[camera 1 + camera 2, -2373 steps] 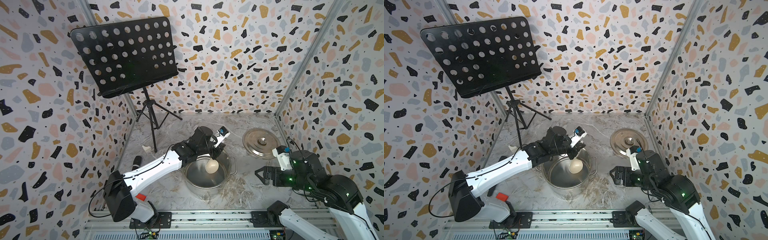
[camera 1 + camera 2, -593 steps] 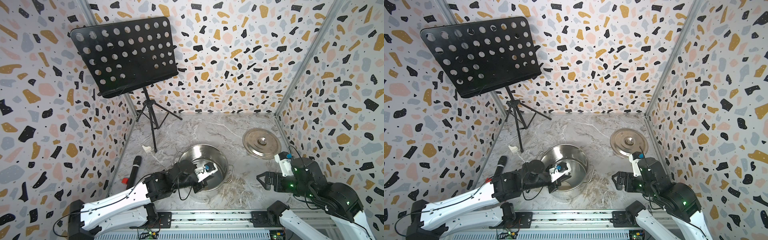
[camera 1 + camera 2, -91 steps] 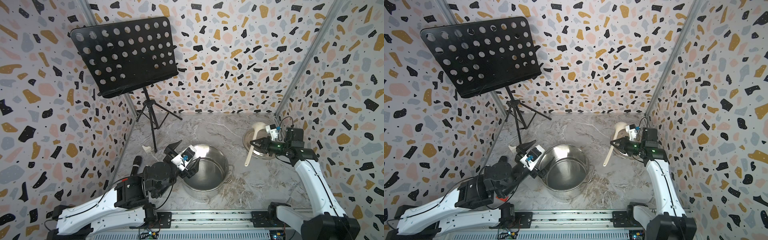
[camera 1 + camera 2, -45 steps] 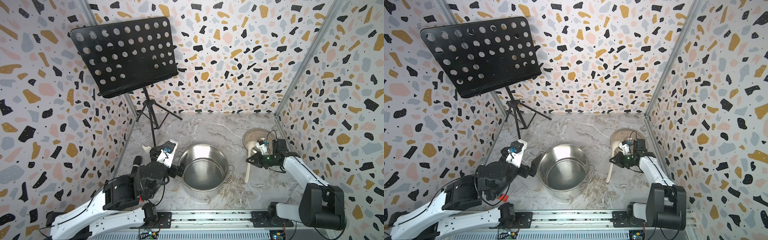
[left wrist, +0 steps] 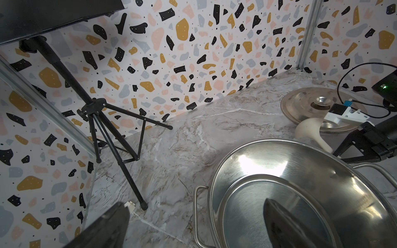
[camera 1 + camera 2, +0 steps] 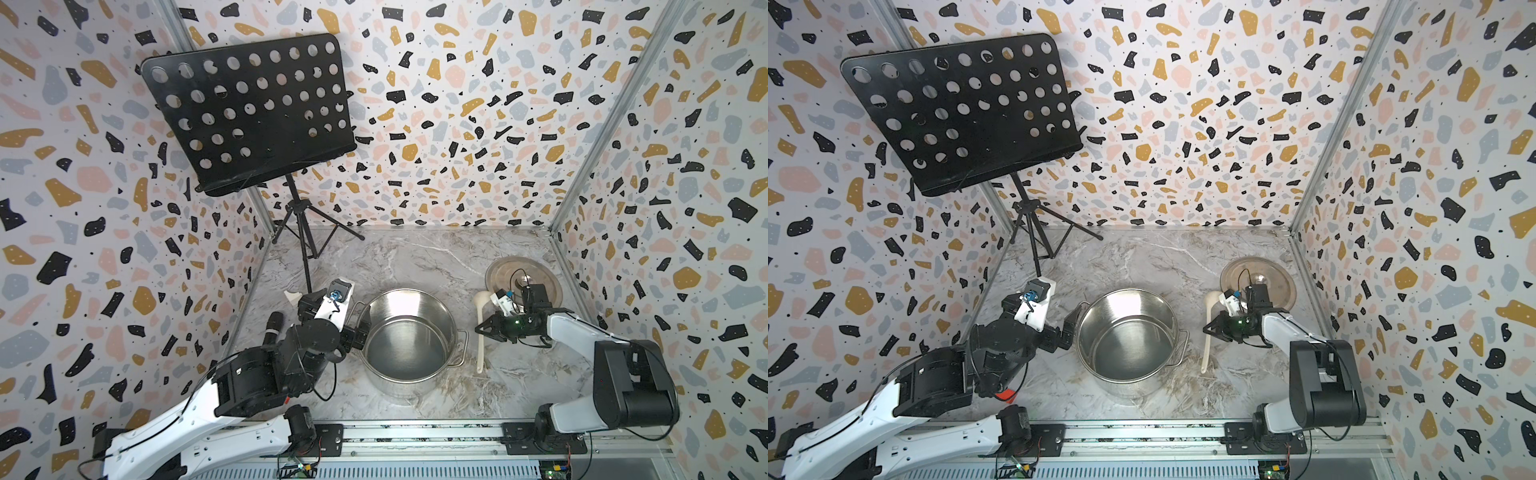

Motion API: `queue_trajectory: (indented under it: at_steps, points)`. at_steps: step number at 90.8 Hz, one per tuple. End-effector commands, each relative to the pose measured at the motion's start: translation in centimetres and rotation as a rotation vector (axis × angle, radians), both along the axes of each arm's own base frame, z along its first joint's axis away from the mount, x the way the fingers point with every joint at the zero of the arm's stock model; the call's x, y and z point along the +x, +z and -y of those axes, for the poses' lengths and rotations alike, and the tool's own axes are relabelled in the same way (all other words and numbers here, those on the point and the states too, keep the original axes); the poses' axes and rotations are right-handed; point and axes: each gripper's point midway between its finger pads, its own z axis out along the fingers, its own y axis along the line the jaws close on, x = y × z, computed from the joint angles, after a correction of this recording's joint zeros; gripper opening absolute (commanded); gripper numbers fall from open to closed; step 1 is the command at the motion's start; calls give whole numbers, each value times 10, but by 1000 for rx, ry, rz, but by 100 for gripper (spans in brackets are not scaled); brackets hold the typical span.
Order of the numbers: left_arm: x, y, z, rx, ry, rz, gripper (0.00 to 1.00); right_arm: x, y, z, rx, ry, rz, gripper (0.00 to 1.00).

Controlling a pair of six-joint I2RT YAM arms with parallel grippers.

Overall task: Stir the soup with a spoon
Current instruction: Place the spoon at the center of the board.

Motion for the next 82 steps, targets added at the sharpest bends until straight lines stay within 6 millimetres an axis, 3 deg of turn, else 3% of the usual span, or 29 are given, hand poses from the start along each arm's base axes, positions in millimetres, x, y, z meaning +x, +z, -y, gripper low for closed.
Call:
queue_trajectory:
  at_steps: [1,22,42,68,82]
  points:
    - [0,3,-6,-40,25,0,99,7,-1,-7,30,27,30,0]
    - [4,-2,-11,10,47,13,100,2,-22,-1,-29,21,-10,0]
    - [17,-14,-10,27,88,-14,99,-1,-30,7,-88,10,-23,25]
    - [39,-23,-19,31,160,-42,100,-1,-30,19,-179,-14,-21,39]
    - [48,-27,-29,19,208,-52,99,3,-16,24,-202,-34,11,49]
